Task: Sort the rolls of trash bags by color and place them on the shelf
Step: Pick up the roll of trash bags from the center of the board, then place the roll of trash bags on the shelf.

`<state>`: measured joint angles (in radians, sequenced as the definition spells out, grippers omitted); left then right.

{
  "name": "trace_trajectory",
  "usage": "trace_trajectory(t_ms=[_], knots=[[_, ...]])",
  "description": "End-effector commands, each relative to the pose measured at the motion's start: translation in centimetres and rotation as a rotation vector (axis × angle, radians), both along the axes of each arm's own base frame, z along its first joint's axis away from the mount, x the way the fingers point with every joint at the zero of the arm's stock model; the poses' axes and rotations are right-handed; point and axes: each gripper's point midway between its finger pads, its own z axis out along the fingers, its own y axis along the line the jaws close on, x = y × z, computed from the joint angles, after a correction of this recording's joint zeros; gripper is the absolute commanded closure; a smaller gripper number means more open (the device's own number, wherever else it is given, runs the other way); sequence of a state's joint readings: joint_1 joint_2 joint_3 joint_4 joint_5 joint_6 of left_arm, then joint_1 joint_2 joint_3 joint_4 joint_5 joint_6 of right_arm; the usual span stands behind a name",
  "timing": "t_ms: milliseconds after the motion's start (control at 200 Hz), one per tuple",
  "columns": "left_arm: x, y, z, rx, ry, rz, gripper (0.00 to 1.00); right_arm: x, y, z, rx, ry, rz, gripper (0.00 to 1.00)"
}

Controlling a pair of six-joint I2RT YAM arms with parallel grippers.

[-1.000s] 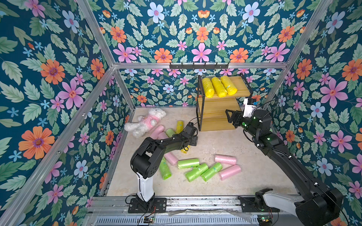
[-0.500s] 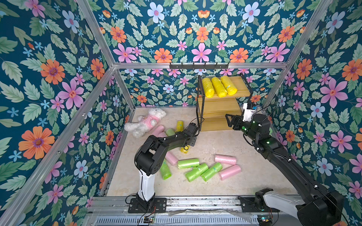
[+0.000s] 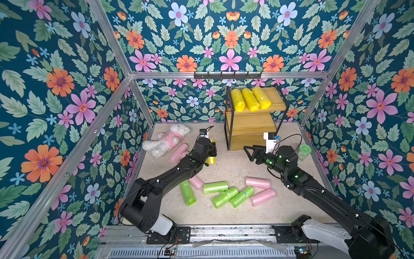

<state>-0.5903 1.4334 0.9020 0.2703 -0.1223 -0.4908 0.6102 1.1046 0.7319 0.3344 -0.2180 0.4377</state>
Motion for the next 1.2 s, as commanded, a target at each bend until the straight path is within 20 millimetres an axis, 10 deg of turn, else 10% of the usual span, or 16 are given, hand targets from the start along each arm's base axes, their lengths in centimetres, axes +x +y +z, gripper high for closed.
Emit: trace_trajectory(t_ms=[0, 265, 705, 1195], knots=[[-0.6, -0.6, 7.2, -0.341, -0.154, -0.009, 0.62, -0.8, 2.3, 3.9, 0.160, -0.112, 0.063, 0.18], [-3.0, 0.6, 12.0, -0.753, -0.221, -0.031, 0.65, -2.4, 6.0, 5.3, 0.263, -0.176, 0.161, 0.10], [-5.1, 1.0, 13.2, -1.033, -0.213, -0.075, 0.66, -2.0, 10.2, 4.3, 0.291, -0.153, 0.238, 0.07], [-5.7, 1.0, 13.5, -1.101, -0.217, -0.105, 0.68, -2.1, 12.8, 3.6, 0.321, -0.116, 0.305, 0.33]])
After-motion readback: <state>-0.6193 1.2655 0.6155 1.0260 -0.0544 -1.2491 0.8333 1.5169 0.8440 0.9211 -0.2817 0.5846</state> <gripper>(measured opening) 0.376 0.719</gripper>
